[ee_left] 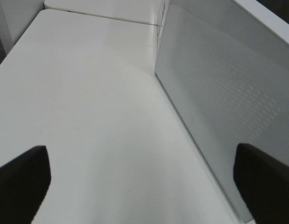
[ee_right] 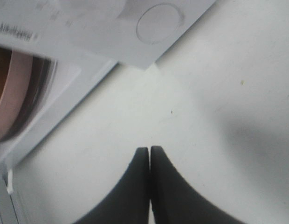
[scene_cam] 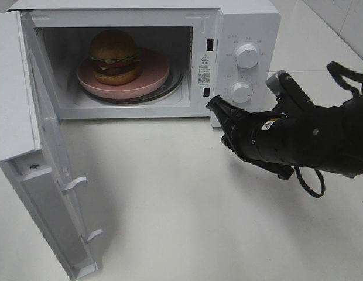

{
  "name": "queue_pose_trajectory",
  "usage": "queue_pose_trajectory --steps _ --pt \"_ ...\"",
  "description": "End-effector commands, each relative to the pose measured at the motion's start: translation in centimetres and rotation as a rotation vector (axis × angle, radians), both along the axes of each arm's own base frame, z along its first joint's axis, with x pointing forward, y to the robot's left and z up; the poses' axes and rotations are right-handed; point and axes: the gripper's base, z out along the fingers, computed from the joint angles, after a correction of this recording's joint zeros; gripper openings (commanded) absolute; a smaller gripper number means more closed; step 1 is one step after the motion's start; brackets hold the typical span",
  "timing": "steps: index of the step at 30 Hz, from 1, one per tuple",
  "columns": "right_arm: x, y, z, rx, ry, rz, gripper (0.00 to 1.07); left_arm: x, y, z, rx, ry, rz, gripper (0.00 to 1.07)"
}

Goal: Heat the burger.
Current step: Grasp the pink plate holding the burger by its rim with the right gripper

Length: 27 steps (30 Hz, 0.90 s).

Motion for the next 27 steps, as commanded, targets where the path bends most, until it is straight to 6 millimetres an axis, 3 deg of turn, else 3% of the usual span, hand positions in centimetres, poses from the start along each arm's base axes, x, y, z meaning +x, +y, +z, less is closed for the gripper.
queue_pose_trajectory --steps 1,12,21,27 --pt "-1.4 0.4 1.0 -0.13 0.043 0.254 0.01 -0.3 -0.1 0.0 -0.002 -0.023 -0.002 1.0" --pt "-3.8 0.2 2.6 -0.311 0.171 0.613 0.03 -0.3 -0.1 0.0 -0.002 -0.023 -0.002 1.0" --pt "-5.0 -0.5 5.4 -0.506 0.299 0.89 0.04 -0.3 -0.1 0.0 -0.002 -0.023 -0.002 1.0" --pt "-5.5 -0.7 6.9 -0.661 0.337 1.232 0.06 -0.3 -0.1 0.0 -0.002 -0.023 -0.002 1.0"
